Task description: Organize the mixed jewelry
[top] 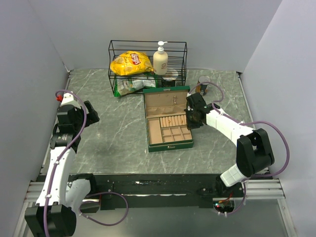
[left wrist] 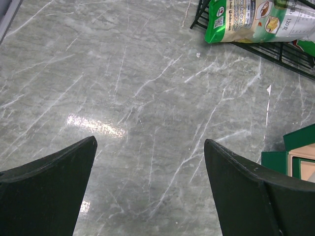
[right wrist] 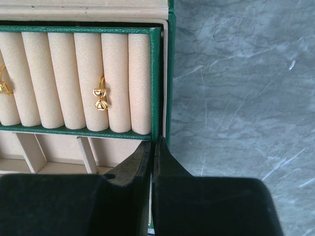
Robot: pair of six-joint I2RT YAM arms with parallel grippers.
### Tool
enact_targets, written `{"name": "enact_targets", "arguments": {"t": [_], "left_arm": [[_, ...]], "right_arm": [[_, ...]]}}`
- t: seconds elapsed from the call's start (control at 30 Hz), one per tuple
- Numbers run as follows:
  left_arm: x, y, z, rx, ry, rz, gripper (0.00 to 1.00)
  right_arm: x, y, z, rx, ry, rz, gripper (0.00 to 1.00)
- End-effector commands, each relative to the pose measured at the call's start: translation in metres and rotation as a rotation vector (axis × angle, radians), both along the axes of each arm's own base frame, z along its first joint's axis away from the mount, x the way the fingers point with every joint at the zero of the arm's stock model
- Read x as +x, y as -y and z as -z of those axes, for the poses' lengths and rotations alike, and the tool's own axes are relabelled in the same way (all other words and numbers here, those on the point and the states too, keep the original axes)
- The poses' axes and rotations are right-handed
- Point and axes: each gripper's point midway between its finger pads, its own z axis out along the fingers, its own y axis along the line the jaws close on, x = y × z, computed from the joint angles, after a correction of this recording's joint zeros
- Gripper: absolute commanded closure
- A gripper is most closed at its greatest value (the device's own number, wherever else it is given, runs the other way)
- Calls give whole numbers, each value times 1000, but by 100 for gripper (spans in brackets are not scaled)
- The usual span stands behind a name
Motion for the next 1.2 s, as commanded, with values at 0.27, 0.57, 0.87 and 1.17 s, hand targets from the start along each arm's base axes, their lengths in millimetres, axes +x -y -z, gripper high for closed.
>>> {"name": "enact_targets", "arguments": {"t": [0.27,0.57,0.87,1.17], "left_arm": [[7,1,-13,8,42,15,4],[7,1,-13,8,40,15,4],[7,1,-13,8,40,15,4],[7,0,-11,8,36,14,4]], "right_arm": [[11,-4,-2,21,29,31,100],[8,-3,9,9,5,49,100],[7,1,11,-36,4,22,100],[11,12,6,-91,37,64,100]]}}
